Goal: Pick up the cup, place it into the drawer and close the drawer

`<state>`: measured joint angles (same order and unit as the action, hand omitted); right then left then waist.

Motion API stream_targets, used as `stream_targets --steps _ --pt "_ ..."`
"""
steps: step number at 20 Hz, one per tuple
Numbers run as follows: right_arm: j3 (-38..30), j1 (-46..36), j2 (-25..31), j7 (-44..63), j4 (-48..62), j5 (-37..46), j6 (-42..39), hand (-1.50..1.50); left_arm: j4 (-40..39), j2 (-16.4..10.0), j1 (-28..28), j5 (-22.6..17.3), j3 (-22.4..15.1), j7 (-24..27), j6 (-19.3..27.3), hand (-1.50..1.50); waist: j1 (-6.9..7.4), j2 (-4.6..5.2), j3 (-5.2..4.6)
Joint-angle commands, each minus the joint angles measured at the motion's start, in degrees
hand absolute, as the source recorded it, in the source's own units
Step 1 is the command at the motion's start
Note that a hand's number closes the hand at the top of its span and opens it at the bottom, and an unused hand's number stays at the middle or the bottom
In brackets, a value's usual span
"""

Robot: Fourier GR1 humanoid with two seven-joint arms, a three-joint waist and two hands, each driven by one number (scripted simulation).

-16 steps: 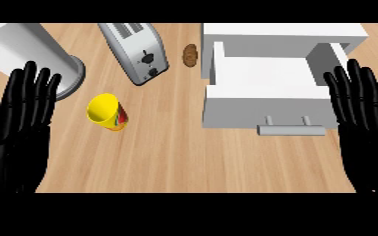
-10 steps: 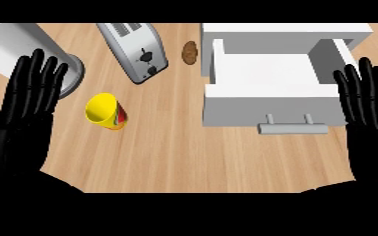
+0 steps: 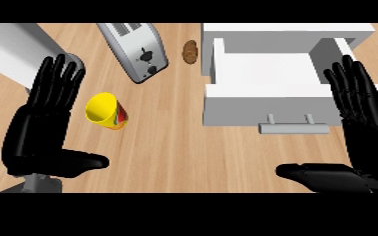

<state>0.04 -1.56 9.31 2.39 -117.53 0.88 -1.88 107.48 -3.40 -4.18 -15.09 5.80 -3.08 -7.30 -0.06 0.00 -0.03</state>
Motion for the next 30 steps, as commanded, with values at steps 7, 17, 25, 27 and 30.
stream_targets --steps 7,17,25,27,30 --pt "-1.43 2.20 -0.50 -4.62 1.74 -0.75 -2.97 -1.50 -16.25 -2.38 1.36 1.84 5.96 9.92 -2.23 -1.50 -0.18 0.07 0.02" --pt "-3.09 -2.03 -0.40 -1.15 2.47 -0.25 -2.91 -1.50 -32.75 -6.32 -0.38 5.84 10.03 19.36 -2.19 -1.50 0.01 0.04 0.01" --pt "-5.08 -2.59 -0.69 -4.16 6.47 -1.03 -4.33 -1.50 -55.64 -8.12 -8.56 9.63 11.88 32.51 -0.35 -1.50 -0.20 0.10 0.00" --pt "-4.94 -1.09 -0.11 -1.93 2.59 -2.19 -5.46 -1.50 -60.00 -7.00 -6.08 10.29 11.18 38.90 -2.40 -1.50 -0.29 0.08 -0.01" --pt "-5.08 -2.91 -0.46 -4.87 6.59 -0.38 -4.91 -1.50 -73.98 -10.80 -13.93 9.89 14.36 43.32 -3.48 -1.50 -0.57 0.23 -0.05"
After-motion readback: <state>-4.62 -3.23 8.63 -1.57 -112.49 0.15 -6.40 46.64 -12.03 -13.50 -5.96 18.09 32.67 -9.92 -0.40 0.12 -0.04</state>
